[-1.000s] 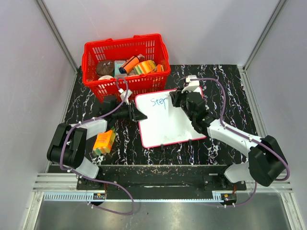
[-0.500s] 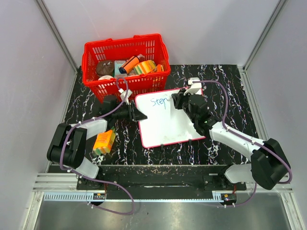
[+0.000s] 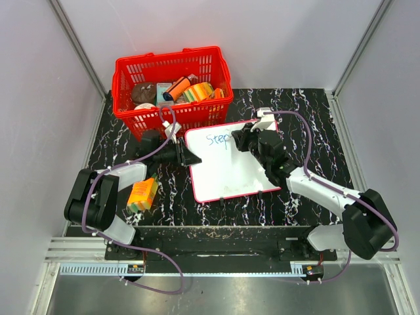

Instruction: Write a sentence on the whiteboard

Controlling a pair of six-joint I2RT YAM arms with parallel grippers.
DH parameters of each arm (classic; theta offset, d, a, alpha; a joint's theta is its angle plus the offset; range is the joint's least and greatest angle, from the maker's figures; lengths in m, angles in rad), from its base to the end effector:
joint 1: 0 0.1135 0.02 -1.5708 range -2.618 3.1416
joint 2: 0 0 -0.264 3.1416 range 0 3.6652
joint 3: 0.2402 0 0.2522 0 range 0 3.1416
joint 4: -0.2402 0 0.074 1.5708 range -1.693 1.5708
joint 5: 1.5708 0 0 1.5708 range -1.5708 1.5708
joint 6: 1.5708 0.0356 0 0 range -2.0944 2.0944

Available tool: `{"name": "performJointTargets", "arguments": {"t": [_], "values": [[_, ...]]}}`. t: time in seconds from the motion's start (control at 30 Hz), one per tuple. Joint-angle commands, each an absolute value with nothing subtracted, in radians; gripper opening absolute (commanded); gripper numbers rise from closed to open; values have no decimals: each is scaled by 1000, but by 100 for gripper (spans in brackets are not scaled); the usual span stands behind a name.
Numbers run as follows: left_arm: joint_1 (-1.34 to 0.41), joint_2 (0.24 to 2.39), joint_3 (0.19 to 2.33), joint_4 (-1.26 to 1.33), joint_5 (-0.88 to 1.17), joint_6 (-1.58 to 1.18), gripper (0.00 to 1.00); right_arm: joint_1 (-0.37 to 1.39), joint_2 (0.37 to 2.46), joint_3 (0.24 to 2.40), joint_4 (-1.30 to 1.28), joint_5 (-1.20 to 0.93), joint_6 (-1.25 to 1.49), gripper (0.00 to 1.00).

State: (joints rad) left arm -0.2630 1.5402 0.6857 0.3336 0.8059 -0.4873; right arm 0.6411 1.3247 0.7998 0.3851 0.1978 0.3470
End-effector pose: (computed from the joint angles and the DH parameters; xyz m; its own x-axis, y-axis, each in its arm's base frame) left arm 0.2865 -0.1037 0.1829 -0.7918 -0.1226 -0.5983 0.4680 0.5076 -0.7234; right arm 0.2491 0.1771 0.2835 -0.2514 0.2285 -0.9405 -0.3668 0.8768 0.3110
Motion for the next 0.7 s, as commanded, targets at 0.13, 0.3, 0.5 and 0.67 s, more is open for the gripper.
{"name": "performJointTargets", "arguments": {"t": [0.13, 0.3, 0.5, 0.67], "values": [[-296, 1577, 676, 255, 629, -325, 0, 637, 1298, 798, 433, 153, 377, 0], [-296, 1575, 676, 253, 627, -325, 0, 637, 1210, 790, 404, 175, 358, 0], [-296, 1575, 676, 252, 627, -324, 0, 634, 1141, 775, 350, 209, 328, 0], [-296, 1574, 676, 253, 626, -324, 0, 609, 1083, 744, 311, 219, 322, 0]]}}
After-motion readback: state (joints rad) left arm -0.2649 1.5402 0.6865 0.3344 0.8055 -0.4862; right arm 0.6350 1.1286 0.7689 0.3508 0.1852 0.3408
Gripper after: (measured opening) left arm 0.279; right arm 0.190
